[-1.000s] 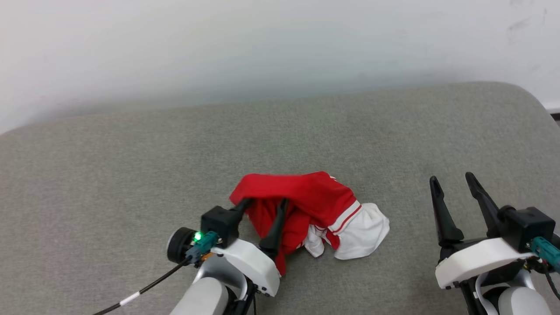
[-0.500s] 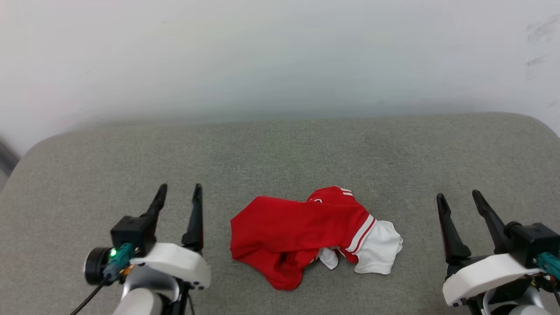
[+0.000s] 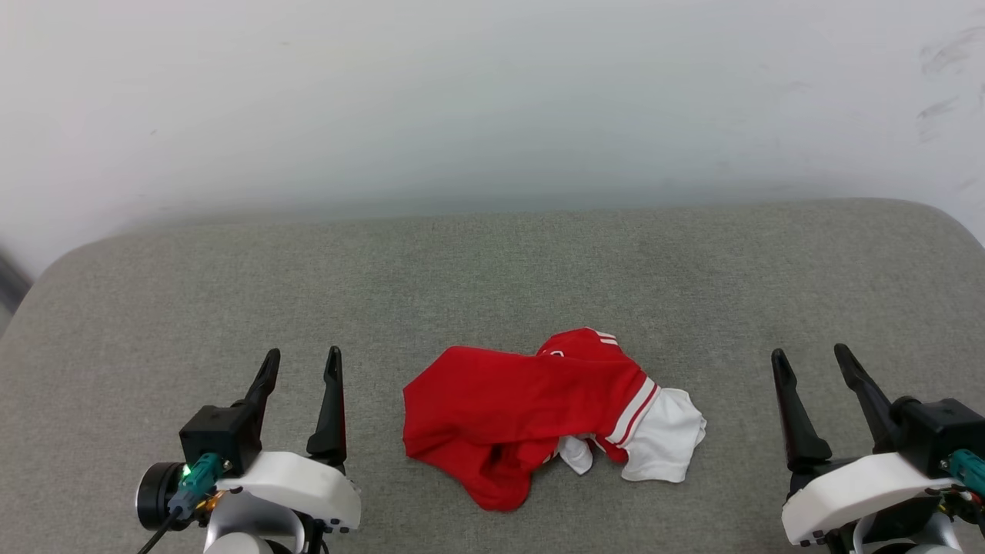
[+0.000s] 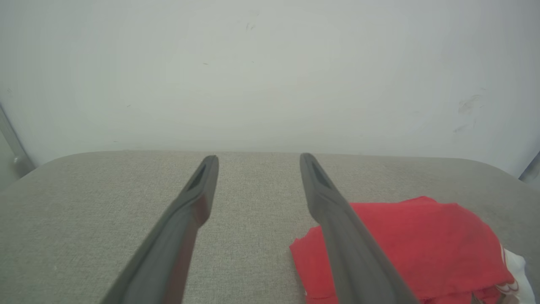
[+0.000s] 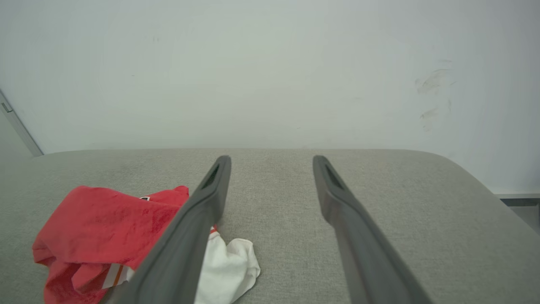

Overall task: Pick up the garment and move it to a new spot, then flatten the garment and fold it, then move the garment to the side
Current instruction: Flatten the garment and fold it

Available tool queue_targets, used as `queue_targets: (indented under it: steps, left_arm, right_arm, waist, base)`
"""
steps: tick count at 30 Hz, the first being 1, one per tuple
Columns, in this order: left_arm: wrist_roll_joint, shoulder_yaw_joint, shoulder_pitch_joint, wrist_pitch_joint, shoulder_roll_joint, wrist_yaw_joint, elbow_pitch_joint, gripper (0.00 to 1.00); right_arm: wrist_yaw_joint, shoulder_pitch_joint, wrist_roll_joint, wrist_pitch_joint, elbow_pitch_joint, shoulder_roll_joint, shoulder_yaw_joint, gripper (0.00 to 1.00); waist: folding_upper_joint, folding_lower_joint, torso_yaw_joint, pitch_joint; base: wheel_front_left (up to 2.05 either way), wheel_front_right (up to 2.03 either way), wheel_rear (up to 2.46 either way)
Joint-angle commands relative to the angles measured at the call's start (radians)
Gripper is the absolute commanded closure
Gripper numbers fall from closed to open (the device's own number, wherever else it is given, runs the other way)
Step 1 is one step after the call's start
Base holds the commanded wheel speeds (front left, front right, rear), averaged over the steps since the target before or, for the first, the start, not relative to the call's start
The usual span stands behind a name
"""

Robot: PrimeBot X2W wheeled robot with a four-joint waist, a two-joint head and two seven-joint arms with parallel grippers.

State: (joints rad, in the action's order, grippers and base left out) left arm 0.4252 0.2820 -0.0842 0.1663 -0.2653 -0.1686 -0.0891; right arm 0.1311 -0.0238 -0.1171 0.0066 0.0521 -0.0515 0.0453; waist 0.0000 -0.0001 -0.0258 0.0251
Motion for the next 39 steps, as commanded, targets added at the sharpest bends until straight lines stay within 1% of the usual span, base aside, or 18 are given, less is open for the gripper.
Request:
queue_targets:
  steps: [1,5,8,12,14,19,22,24,27,33,34,35,36,37,39]
  left_arm:
    - [-0.003,0.000,0.005,0.005,0.002,-0.005,0.004,0.00]
    - [-0.005,0.006,-0.007,0.006,0.003,-0.004,0.010,0.00]
    - [-0.014,0.018,-0.028,0.013,0.007,0.000,0.018,0.00]
    - [-0.028,0.033,-0.053,0.025,0.013,0.006,0.034,0.00]
    - [-0.032,0.041,-0.070,0.034,0.019,0.009,0.039,0.00]
    - [-0.041,0.050,-0.102,0.059,0.040,0.012,0.038,0.00]
    - [-0.043,0.052,-0.123,0.070,0.049,0.018,0.035,0.00]
    - [-0.044,0.055,-0.136,0.077,0.056,0.024,0.027,0.00]
    - [-0.048,0.057,-0.153,0.084,0.068,0.027,0.019,0.00]
    - [-0.053,0.058,-0.172,0.092,0.076,0.036,0.000,0.00]
    - [-0.053,0.058,-0.173,0.092,0.077,0.036,-0.004,0.00]
    - [-0.054,0.058,-0.175,0.094,0.078,0.038,-0.007,0.00]
    - [-0.055,0.059,-0.176,0.094,0.079,0.040,-0.011,0.00]
    - [-0.056,0.059,-0.175,0.095,0.079,0.041,-0.013,0.00]
    - [-0.055,0.057,-0.169,0.095,0.079,0.042,-0.019,0.00]
  right_arm:
    - [-0.001,-0.007,0.007,0.003,0.003,0.002,0.001,0.00]
    - [-0.001,-0.015,-0.002,0.014,-0.012,0.001,0.028,0.00]
    - [-0.001,-0.019,-0.035,0.066,-0.045,0.001,0.083,0.00]
    - [-0.001,0.015,-0.072,0.228,-0.095,-0.002,0.134,0.00]
    - [-0.001,0.037,-0.090,0.327,-0.110,-0.028,0.145,0.00]
    - [-0.001,0.107,-0.159,0.591,-0.114,-0.088,0.097,0.00]
    - [-0.001,0.141,-0.192,0.722,-0.110,-0.119,0.052,0.00]
    - [-0.001,0.160,-0.214,0.791,-0.115,-0.133,0.021,0.00]
    - [-0.001,0.179,-0.231,0.853,-0.135,-0.148,-0.009,0.00]
    - [-0.001,0.160,-0.249,0.928,-0.245,-0.138,-0.055,0.00]
    - [-0.001,0.153,-0.263,0.931,-0.260,-0.128,-0.058,0.11]
    - [0.000,0.152,-0.261,0.928,-0.267,-0.131,-0.067,0.73]
    - [-0.001,0.154,-0.262,0.921,-0.274,-0.133,-0.071,1.00]
    - [0.000,0.159,-0.271,0.916,-0.274,-0.135,-0.075,1.00]
    - [-0.001,0.185,-0.264,0.872,-0.246,-0.156,-0.077,1.00]
  waist:
    - [0.0000,0.0001,0.001,0.000]
    - [0.0000,0.0001,0.009,-0.004]
    - [0.0000,0.0001,0.032,-0.015]
    - [0.0000,0.0001,0.073,-0.056]
    - [0.0000,0.0001,0.095,-0.085]
    - [0.0000,0.0001,0.141,-0.156]
    - [0.0000,0.0001,0.164,-0.195]
    - [0.0000,0.0001,0.178,-0.215]
    - [0.0000,0.0001,0.194,-0.236]
    - [0.0000,0.0001,0.209,-0.251]
    - [0.0000,0.0001,0.210,-0.250]
    - [0.0000,0.0001,0.211,-0.251]
    - [0.0000,0.0001,0.210,-0.247]
    - [0.0000,0.0001,0.208,-0.243]
    - [0.0000,0.0001,0.199,-0.233]
  base:
    - [0.00,0.00,0.00]
    - [0.00,0.00,0.00]
    - [0.00,0.00,0.00]
    - [0.00,0.00,0.00]
    - [0.00,0.00,0.00]
    - [0.00,0.00,0.00]
    - [0.00,0.00,0.00]
    - [0.00,0.00,0.00]
    - [0.00,0.00,0.00]
    - [0.00,0.00,0.00]
    - [0.00,0.00,0.00]
    - [0.00,0.00,0.00]
    - [0.00,0.00,0.00]
    - [0.00,0.00,0.00]
    - [0.00,0.00,0.00]
